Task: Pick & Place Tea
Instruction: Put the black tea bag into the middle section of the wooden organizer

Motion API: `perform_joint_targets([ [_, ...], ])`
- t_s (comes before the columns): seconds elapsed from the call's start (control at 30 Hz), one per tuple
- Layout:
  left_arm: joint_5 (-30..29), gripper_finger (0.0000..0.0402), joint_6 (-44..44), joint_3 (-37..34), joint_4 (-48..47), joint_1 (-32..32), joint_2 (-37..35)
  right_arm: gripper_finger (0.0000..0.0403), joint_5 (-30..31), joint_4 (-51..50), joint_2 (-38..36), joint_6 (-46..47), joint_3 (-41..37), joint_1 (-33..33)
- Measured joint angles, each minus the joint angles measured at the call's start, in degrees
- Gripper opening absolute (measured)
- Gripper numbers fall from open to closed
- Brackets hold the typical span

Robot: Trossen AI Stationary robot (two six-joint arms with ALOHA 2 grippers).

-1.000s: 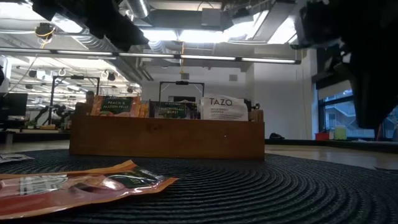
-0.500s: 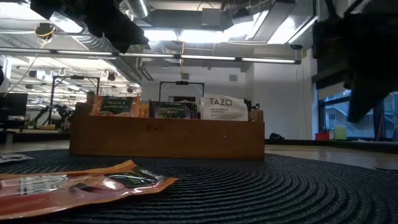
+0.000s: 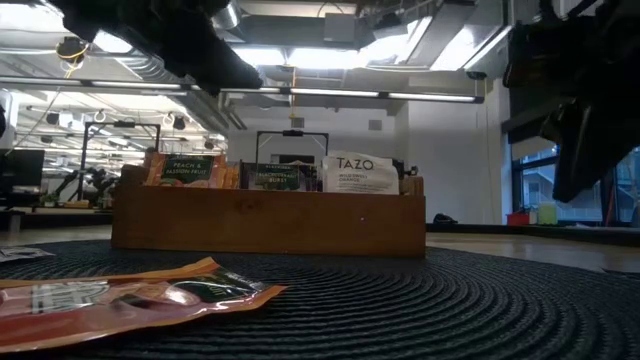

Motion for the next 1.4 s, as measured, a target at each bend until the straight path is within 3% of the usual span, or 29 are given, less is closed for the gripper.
perform_joint_targets([
  [0.13, 0.01, 0.0100, -0.04, 0.00, 2.34, 0.00, 2.60, 0.0260, -0.01, 2.60, 0.00, -0.55, 0.00, 0.02],
  [0.27, 0.01, 0.0100, -0.04, -0.02, 4.01, 0.00, 4.04, 0.0282, 0.39, 2.36, 0.00, -4.01, 0.00, 0.12],
  [0.53, 0.01, 0.0100, 1.86, -0.02, 4.96, 0.00, 4.34, 0.0282, 5.32, -5.29, -0.72, -4.85, -2.65, 0.24],
  [0.8, 0.01, 0.0100, 1.97, -0.02, 4.97, 0.00, 4.32, 0.0282, 1.23, -3.35, -10.17, -0.10, -7.67, 0.83],
  [0.9, 0.01, 0.0100, 1.95, -0.02, 4.94, 0.00, 4.32, 0.0282, 2.87, 3.39, -16.87, 2.86, -12.25, 1.55],
  [1.0, 0.02, 0.0100, 1.92, -0.02, 4.92, 0.00, 4.32, 0.0282, 2.21, 16.36, -21.91, 5.21, -18.42, 2.56],
  [1.17, 0.34, 0.0100, 1.94, -0.02, 4.89, 0.00, 4.32, 0.0282, 0.00, 34.35, -23.61, 5.21, -26.45, 5.17],
  [1.27, 0.34, 0.0100, 1.95, -0.02, 4.89, 0.00, 4.32, 0.0282, 0.26, 37.25, -22.18, 7.61, -28.92, 6.44],
  [1.4, 0.35, 0.0100, 1.92, -0.02, 4.87, 0.00, 4.30, 0.0282, -0.58, 37.37, -19.34, 18.16, -29.96, 6.97],
])
